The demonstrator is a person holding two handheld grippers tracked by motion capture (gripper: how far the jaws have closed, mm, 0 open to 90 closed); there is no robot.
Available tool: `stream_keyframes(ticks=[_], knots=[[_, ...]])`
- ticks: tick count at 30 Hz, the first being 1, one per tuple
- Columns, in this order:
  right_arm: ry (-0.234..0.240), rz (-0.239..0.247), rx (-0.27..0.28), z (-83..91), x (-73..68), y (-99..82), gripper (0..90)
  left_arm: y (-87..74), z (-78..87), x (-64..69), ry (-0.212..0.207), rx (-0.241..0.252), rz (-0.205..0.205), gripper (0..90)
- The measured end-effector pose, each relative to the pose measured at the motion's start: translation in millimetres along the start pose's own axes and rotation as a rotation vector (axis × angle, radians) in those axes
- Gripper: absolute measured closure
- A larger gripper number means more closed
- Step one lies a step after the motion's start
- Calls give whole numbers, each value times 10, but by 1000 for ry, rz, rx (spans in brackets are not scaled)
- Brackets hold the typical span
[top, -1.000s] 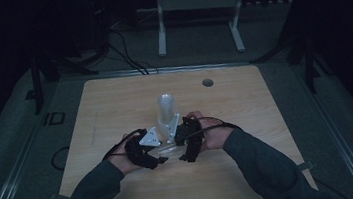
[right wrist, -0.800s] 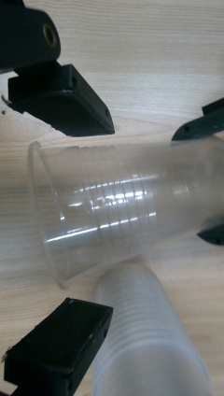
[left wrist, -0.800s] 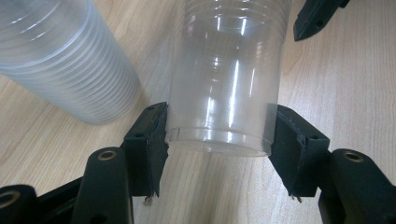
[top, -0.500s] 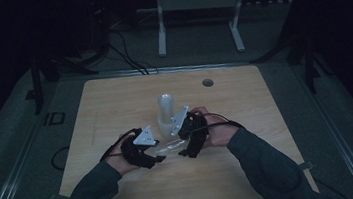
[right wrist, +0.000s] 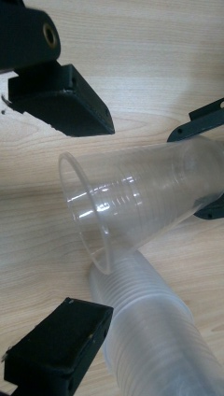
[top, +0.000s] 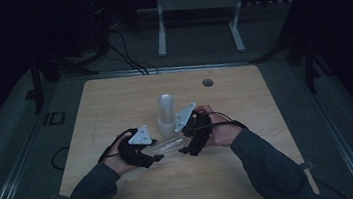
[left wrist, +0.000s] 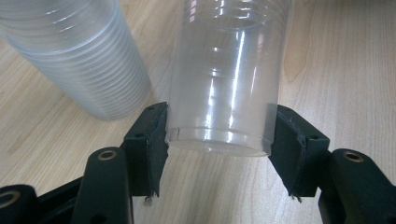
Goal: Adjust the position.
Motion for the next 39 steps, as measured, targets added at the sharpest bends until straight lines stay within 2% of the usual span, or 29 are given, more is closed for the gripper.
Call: stream_keyframes(ticks=[9, 18, 23, 39], knots=[[-24, -30, 40, 60, 44, 29, 116, 6, 32, -33, 12, 34, 26, 412], [-36, -45, 53, 79, 57, 41, 116, 9, 76, -79, 36, 61, 48, 412], [-59, -67, 54, 75, 95, 36, 116, 4, 106, -120, 55, 75, 64, 412], [-63, -101, 65, 62, 115, 17, 130, 12, 200, -167, 82, 116, 90, 413]])
Point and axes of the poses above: each handheld gripper's, and its own axes: z roughly backward along the jaws, y roughly out of its top, x roughly to its right, the point moved 10 cm from there along -z, roughly forward along the jaws, and after that the axes turned 1 degree about -z, right-handed, at the moved point
